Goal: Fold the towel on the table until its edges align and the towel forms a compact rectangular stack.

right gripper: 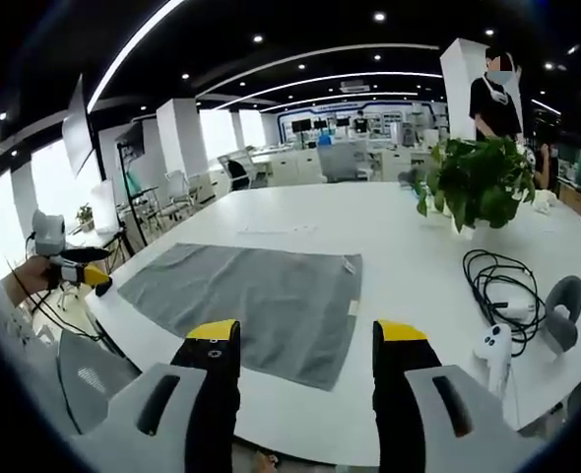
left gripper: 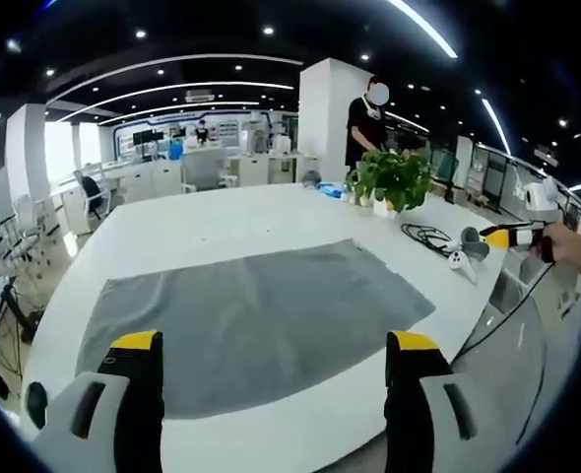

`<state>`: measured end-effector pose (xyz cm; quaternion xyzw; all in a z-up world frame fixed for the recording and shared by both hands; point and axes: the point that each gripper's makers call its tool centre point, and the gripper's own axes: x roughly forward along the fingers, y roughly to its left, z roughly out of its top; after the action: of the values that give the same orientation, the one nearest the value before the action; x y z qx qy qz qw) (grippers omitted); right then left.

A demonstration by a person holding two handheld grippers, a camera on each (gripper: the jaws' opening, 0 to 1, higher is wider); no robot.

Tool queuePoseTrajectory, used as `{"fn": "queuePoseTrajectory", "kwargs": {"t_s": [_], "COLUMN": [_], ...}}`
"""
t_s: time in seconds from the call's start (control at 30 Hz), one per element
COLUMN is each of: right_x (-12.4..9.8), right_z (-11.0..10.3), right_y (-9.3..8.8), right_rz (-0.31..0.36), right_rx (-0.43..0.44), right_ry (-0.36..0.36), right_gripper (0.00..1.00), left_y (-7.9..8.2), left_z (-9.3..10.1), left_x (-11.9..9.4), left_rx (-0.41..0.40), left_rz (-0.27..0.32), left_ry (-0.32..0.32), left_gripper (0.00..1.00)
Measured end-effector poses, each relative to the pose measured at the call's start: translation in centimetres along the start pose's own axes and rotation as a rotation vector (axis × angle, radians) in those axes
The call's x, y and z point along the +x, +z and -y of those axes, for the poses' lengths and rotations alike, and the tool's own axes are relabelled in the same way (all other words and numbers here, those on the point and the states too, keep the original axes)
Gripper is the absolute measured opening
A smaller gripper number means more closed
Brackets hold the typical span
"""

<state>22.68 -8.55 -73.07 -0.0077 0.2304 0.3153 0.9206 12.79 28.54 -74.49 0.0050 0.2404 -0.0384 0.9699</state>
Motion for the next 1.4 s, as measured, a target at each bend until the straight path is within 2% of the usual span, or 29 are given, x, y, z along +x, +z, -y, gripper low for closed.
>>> {"fn": "queuePoseTrajectory", "kwargs": {"t_s": [0.3,0.4,0.53,0.77,0.87,1.13,1.3,1.4], "right_x": [0.1,0.3,0.4,0.8,1.0,1.5,1.7,1.9], "right_z": [0.4,0.3,0.8,0.9,1.0,1.7,1.9,1.9], "right_y": [0.3,0.2,0.7,1.5,1.9,3.3,4.0,4.3], "right_rz": [0.002,-0.018,-0.016,-0.014,-0.014,-0.001,-0.001,0.002], "right_rx": [-0.016,-0.048,-0.070,-0.084,-0.099,-0.112,-0.149,-0.157], "right_ry": [0.006,0.024,0.026,0.052,0.058,0.067,0.079,0.084], "right_gripper": [0.53,0.53,0.53,0.52,0.52,0.51,0.51,0.51], "left_y": [0.4,0.5,1.7,2.8,3.3,3.7,4.2,4.2], "left_z": [1.2,1.8,3.6,5.7,7.3,10.8,13.3,14.1], "left_x": [0.4,0.6,0.9,1.9,2.3,3.0,3.5,3.8], "left_rx": [0.011,0.027,0.048,0.089,0.103,0.174,0.226,0.253], "left_rz": [-0.002,-0.006,0.024,0.039,0.049,0.044,0.052,0.047], "left_ry": [-0.025,-0.029,-0.076,-0.116,-0.155,-0.234,-0.290,-0.305], "left_gripper": [0.97,0.93,0.92,0.92,0.92,0.88,0.88,0.86]}}
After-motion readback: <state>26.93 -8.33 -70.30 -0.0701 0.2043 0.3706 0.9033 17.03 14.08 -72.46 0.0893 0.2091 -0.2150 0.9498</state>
